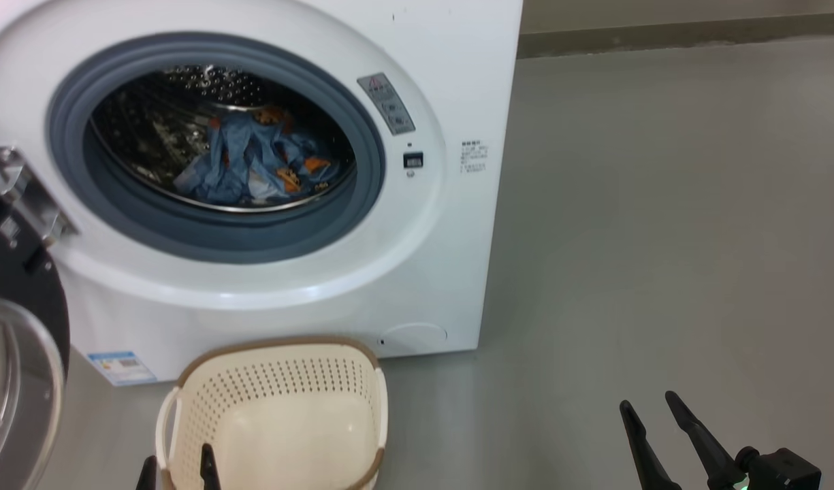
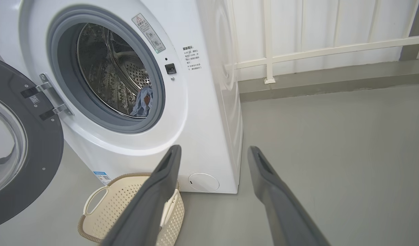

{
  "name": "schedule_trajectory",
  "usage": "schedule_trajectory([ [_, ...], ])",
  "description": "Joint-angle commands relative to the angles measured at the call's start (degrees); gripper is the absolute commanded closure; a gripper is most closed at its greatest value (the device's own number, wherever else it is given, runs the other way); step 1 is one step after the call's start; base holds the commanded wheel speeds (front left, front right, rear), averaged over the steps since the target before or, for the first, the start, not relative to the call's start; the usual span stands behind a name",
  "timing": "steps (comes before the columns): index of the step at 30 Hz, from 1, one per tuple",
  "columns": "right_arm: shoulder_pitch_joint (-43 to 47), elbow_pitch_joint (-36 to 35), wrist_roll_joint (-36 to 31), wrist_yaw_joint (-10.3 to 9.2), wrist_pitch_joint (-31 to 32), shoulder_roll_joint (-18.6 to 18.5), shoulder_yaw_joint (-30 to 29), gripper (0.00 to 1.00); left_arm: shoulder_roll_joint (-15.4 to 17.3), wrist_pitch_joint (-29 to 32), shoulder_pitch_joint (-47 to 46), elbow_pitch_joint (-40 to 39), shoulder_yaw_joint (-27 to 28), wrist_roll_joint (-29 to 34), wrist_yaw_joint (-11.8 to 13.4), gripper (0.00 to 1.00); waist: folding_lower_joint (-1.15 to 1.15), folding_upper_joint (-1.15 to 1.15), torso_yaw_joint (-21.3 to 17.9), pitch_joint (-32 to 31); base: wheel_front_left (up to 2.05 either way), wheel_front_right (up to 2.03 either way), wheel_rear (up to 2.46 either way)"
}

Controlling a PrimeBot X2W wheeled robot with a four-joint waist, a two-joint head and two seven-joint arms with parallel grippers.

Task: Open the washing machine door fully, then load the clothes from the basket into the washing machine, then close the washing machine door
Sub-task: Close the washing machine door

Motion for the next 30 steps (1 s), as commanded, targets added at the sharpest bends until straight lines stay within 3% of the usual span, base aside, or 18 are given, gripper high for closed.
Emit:
schedule_trajectory([
  [1, -1.4, -1.4, -0.3, 0.16, -0.3, -0.6, 1.3, 0.0, 0.5, -0.4, -1.7, -1.2, 1.8, 0.6, 0.5, 0.0, 0.0, 0.0, 0.0, 0.1, -1.63, 1.63, 0.0],
  [9, -1.3, -1.4, -0.3, 0.16, -0.3, -0.4, 1.3, 0.0, 0.5, -0.4, -1.7, -0.9, 1.6, 0.9, 0.8, 0.0, 0.0, 0.0, 0.2, 0.0, -1.02, 1.02, 0.0],
  [20, -1.3, -1.6, -0.5, 0.16, -0.3, -0.4, 1.1, 0.0, 0.5, -0.4, -1.8, -1.3, 1.5, 0.6, 0.8, 0.0, 0.0, 0.0, 0.5, 0.3, -0.1, 0.1, 0.0],
  [30, -2.8, -2.0, -0.8, 0.16, -0.3, -0.9, 1.4, 0.0, 0.5, -0.4, -2.5, -1.9, 1.8, 1.2, 1.3, 0.0, 0.0, 0.0, 5.2, 1.2, 0.0, 0.0, 0.0],
])
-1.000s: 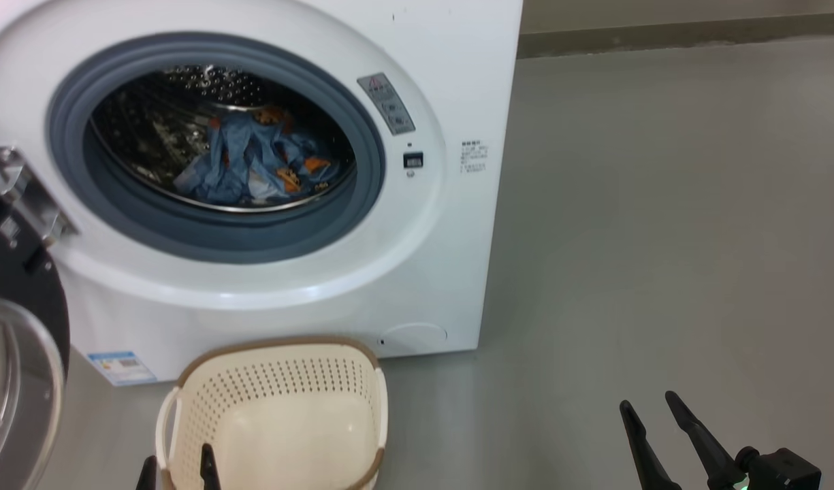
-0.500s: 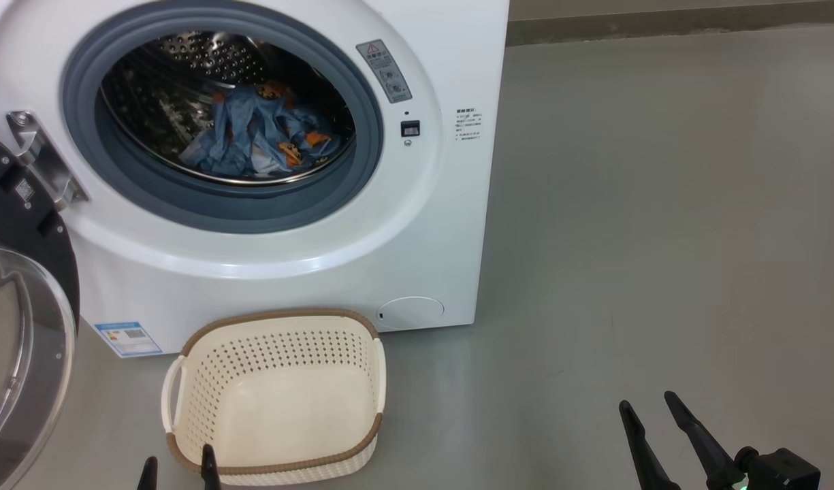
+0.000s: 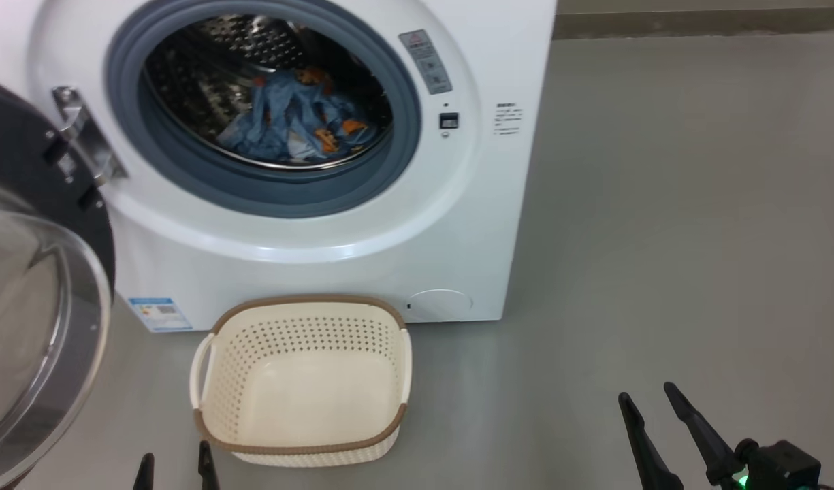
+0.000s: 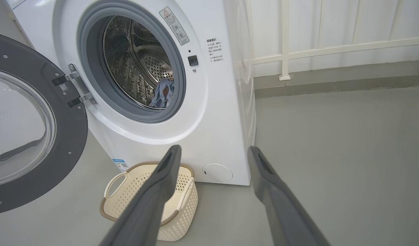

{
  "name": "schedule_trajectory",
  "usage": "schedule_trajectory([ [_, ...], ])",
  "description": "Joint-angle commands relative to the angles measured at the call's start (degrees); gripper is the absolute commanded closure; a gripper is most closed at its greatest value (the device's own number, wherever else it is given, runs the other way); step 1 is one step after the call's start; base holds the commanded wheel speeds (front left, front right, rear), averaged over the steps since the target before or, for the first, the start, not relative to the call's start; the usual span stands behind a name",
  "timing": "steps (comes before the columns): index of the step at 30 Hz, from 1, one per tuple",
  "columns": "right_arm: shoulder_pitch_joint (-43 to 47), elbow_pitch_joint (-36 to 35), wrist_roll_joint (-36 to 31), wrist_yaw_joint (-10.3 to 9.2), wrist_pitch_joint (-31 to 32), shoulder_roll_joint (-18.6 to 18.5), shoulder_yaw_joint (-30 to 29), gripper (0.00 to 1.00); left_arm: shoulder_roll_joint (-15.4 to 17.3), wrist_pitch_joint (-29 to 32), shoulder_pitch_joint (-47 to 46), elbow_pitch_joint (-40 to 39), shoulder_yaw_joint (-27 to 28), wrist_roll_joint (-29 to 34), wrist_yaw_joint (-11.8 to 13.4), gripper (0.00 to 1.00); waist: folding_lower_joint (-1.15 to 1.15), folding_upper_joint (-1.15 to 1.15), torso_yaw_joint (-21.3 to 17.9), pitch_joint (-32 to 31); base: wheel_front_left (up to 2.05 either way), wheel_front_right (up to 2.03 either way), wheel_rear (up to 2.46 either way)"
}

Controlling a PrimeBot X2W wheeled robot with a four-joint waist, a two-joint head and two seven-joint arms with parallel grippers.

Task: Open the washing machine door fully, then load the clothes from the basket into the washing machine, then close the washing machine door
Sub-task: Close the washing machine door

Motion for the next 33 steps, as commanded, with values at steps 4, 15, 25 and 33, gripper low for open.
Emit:
schedule_trajectory([
  [4, -4.1, -2.0, -0.7, 0.16, -0.3, -1.5, 2.2, 0.0, 0.5, -0.4, -3.1, -2.6, 1.5, 0.4, 1.2, 0.0, 0.0, 0.0, 5.4, 1.4, 0.0, 0.0, 0.0],
  [15, -6.7, -2.4, -0.8, 0.16, -0.3, -3.6, 4.3, 0.0, 0.5, -0.4, -4.2, -3.8, 0.6, -1.2, 3.3, 0.0, 0.0, 0.0, 15.4, 3.2, 0.0, 0.0, 0.0],
  [25, -7.2, -2.6, -0.8, 0.16, -0.3, -5.8, 4.9, 0.0, 0.5, -0.4, -4.2, -4.2, -0.3, -2.5, 4.4, 0.0, 0.0, 0.0, 24.3, 3.6, 0.0, 0.0, 0.0],
  [33, -7.0, -2.5, -0.9, 0.16, -0.3, -5.9, 5.3, 0.0, 0.5, -0.4, -3.7, -4.1, -0.4, -2.5, 4.4, 0.0, 0.0, 0.0, 29.2, 3.0, 0.0, 0.0, 0.0],
])
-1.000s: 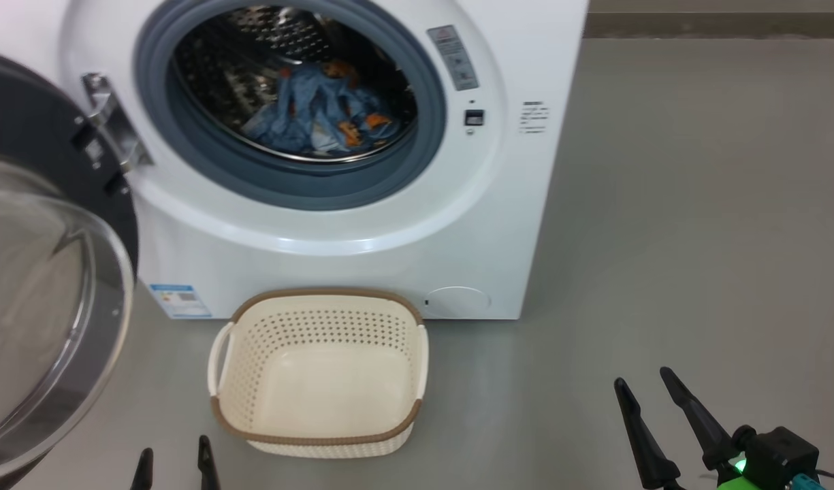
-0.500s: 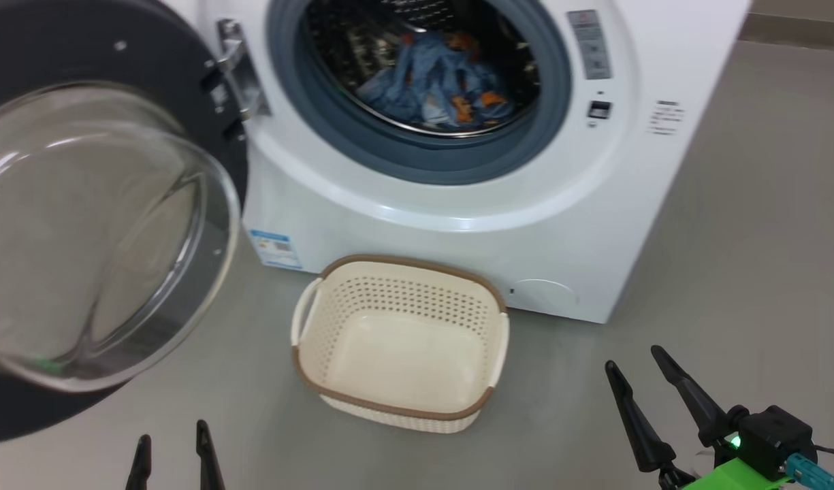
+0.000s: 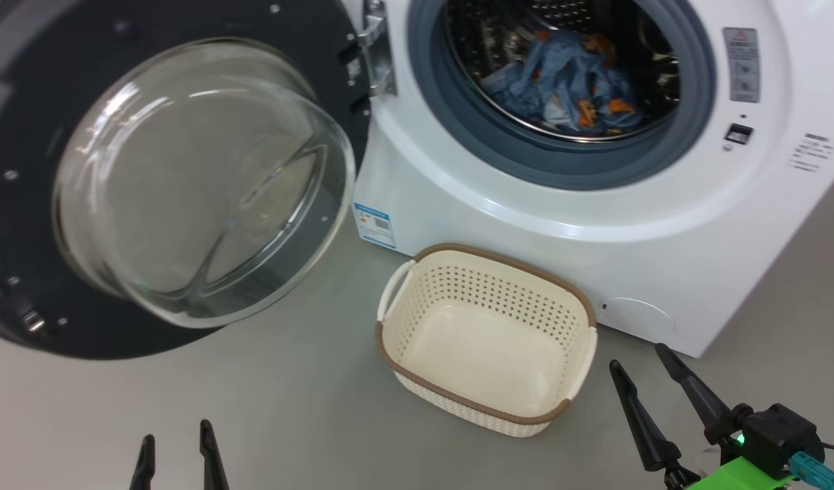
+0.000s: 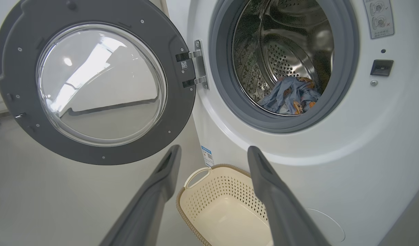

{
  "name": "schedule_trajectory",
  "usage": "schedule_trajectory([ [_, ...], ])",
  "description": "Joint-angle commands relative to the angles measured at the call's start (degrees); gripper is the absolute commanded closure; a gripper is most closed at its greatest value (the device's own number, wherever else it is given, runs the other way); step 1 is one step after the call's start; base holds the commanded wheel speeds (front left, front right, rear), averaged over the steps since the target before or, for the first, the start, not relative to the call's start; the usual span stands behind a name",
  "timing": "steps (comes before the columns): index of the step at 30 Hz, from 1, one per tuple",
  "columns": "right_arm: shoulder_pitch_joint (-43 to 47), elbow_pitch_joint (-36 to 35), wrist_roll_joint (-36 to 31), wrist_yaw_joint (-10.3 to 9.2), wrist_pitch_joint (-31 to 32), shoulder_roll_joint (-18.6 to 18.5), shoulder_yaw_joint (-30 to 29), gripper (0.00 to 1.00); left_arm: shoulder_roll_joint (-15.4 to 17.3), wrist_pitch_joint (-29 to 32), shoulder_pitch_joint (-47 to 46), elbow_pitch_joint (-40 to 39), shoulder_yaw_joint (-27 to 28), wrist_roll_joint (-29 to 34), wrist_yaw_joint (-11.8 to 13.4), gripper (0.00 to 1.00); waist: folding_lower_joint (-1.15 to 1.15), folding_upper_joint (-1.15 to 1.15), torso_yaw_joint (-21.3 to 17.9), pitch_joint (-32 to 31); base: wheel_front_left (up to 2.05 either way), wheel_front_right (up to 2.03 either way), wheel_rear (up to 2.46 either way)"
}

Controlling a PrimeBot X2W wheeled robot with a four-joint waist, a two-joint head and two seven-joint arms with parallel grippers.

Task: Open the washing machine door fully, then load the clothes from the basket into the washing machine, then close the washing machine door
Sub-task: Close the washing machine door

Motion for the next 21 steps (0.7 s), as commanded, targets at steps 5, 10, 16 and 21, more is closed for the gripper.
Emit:
schedule_trajectory([
  [5, -2.0, -1.4, -0.5, 0.16, -0.3, -1.0, 2.3, 0.0, 0.5, -0.4, -1.8, -2.2, 2.3, -0.4, 0.6, 0.0, 0.0, 0.0, 2.9, 0.2, 0.0, 0.0, 0.0],
  [10, -2.8, -1.2, -0.4, 0.16, -0.3, -1.5, 2.9, 0.0, 0.5, -0.4, -1.5, -3.0, 2.7, -0.9, 1.1, 0.0, 0.0, 0.0, 3.2, 0.9, 0.0, 0.0, 0.0],
  [16, -3.5, -0.9, -0.1, 0.16, -0.3, -1.8, 3.5, 0.0, 0.5, -0.4, -1.3, -3.8, 3.0, -1.3, 1.9, 0.0, 0.0, 0.0, 3.4, 1.4, 0.0, 0.0, 0.0],
  [21, -3.5, -0.8, 0.0, 0.16, -0.3, -1.6, 3.8, 0.0, 0.5, -0.4, -1.1, -5.1, 5.5, -6.3, 2.7, 1.0, 0.0, 0.0, 3.4, 1.1, 0.0, 0.0, 0.0],
])
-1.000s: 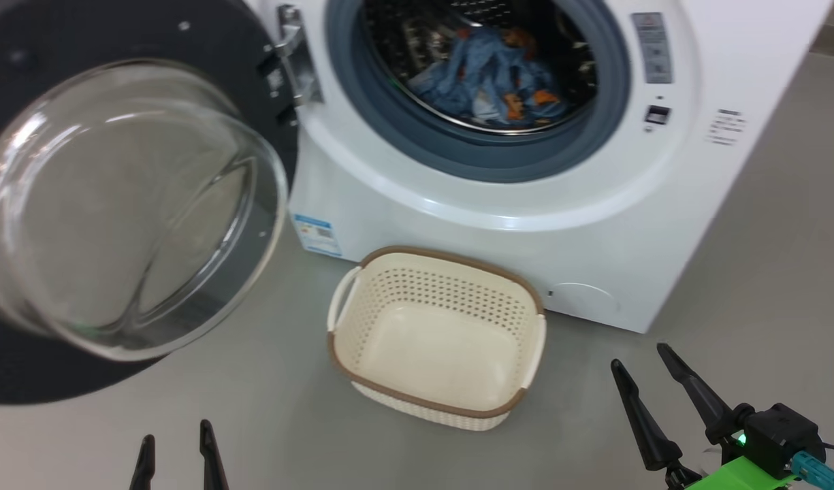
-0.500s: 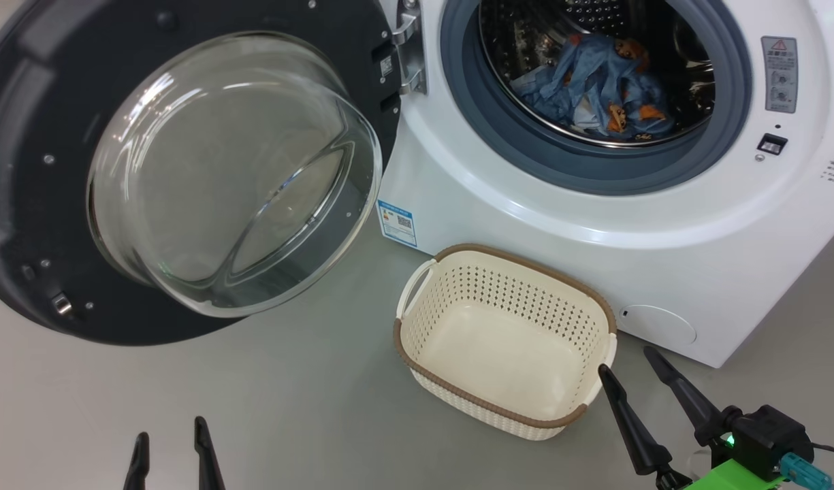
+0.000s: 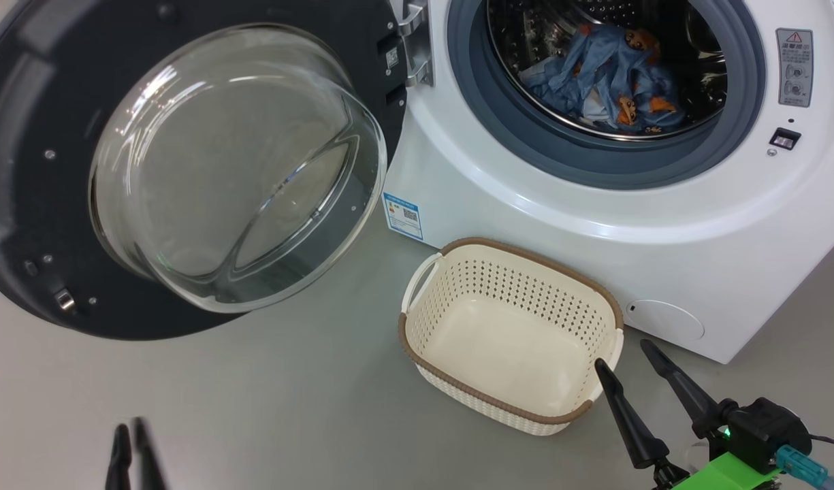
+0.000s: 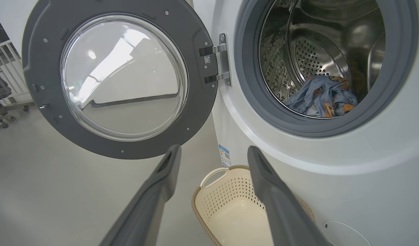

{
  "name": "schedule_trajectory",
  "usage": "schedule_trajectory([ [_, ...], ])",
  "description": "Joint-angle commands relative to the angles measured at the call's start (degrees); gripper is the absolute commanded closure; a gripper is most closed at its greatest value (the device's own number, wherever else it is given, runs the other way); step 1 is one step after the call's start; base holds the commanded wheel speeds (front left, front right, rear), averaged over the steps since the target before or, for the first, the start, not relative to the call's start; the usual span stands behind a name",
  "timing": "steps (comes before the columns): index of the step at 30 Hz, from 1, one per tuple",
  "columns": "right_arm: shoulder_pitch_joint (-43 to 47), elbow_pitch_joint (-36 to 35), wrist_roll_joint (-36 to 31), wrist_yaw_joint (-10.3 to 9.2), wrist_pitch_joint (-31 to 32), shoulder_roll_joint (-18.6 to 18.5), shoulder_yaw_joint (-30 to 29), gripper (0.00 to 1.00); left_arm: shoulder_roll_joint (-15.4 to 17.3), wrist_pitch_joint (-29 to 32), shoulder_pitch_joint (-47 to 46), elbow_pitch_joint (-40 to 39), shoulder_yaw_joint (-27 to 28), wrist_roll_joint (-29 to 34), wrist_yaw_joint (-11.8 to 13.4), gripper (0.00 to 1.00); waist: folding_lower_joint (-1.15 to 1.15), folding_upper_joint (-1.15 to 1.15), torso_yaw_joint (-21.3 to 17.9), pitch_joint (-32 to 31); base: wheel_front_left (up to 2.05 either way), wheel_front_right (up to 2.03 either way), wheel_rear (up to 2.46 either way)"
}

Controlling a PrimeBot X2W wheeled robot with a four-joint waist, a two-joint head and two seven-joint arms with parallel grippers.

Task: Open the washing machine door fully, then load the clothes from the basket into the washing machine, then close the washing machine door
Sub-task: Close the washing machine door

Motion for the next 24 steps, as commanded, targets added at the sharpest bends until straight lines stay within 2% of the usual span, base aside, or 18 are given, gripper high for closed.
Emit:
schedule_trajectory([
  [1, -1.9, -1.1, 0.0, 0.16, -0.3, -0.5, 1.3, 0.0, 0.5, -0.4, -1.2, -2.2, 3.7, -2.7, 0.3, 1.0, 0.0, 0.0, 0.0, -0.1, 0.0, 0.0, 0.0],
  [4, -1.6, -1.1, 0.1, 0.16, -0.3, -0.3, 1.0, 0.0, 0.5, -0.4, -1.5, -2.9, 8.1, -8.6, 0.1, 1.0, 0.0, 0.0, -0.1, -0.4, 0.0, 0.0, 0.0],
  [6, -1.4, -1.1, 0.1, 0.16, -0.3, -0.1, 0.8, 0.0, 0.5, -0.4, -2.1, -2.6, 12.1, -12.3, -1.5, 1.0, 0.0, 0.0, -0.1, -0.6, 0.0, 0.0, 0.0],
  [8, -1.1, -1.1, 0.1, 0.16, -0.3, 0.1, 0.7, 0.0, 0.5, -0.4, -3.3, -1.6, 16.8, -16.2, -3.9, 1.0, 0.0, 0.0, -0.2, -0.7, 0.0, 0.0, 0.0],
  [10, -0.8, -1.1, 0.0, 0.16, -0.3, 0.5, 0.6, 0.0, 0.5, -0.4, -4.8, 1.0, 21.6, -19.0, -7.4, 1.0, 0.0, 0.0, -0.4, -0.9, 0.0, 0.0, 0.0],
  [14, -0.2, -1.0, -0.1, 0.16, -0.3, 1.0, 0.4, 0.0, 0.5, -0.4, -10.4, 8.7, 31.2, -20.2, -14.1, 1.0, 0.0, 0.0, -0.6, -1.1, 0.0, 0.0, 0.0],
  [15, -0.2, -1.0, -0.1, 0.16, -0.3, 1.0, 0.4, 0.0, 0.5, -0.4, -10.4, 8.7, 31.2, -20.2, -14.1, 1.0, 0.0, 0.0, -0.6, -1.1, 0.0, 0.0, 0.0],
  [16, 0.0, -1.0, -0.1, 0.16, -0.3, 1.1, 0.4, 0.0, 0.9, -0.4, -12.3, 10.8, 33.4, -19.9, -15.4, 1.0, 0.0, 0.0, -0.7, -1.1, 0.0, 0.0, 0.0],
  [18, 0.2, -1.0, -0.1, 0.16, -0.3, 1.4, 0.3, 0.0, 2.7, -0.4, -16.5, 14.8, 36.9, -20.6, -17.0, 1.0, 0.0, 0.0, -0.8, -1.3, 0.0, 0.0, 0.0],
  [21, 0.7, -1.0, -0.2, 0.16, -0.3, 1.9, -0.1, 0.0, 9.7, -0.3, -22.3, 21.7, 38.4, -19.7, -18.2, 1.0, 0.0, 0.0, -1.3, -1.4, 0.0, 0.0, 0.0],
  [24, 0.8, -1.2, -0.3, 0.16, -0.3, 1.8, 0.1, 0.0, 14.6, 1.9, -28.6, 27.4, 41.0, -23.2, -17.8, 1.0, 0.0, 0.0, -2.7, -0.8, 0.0, 0.0, 0.0],
])
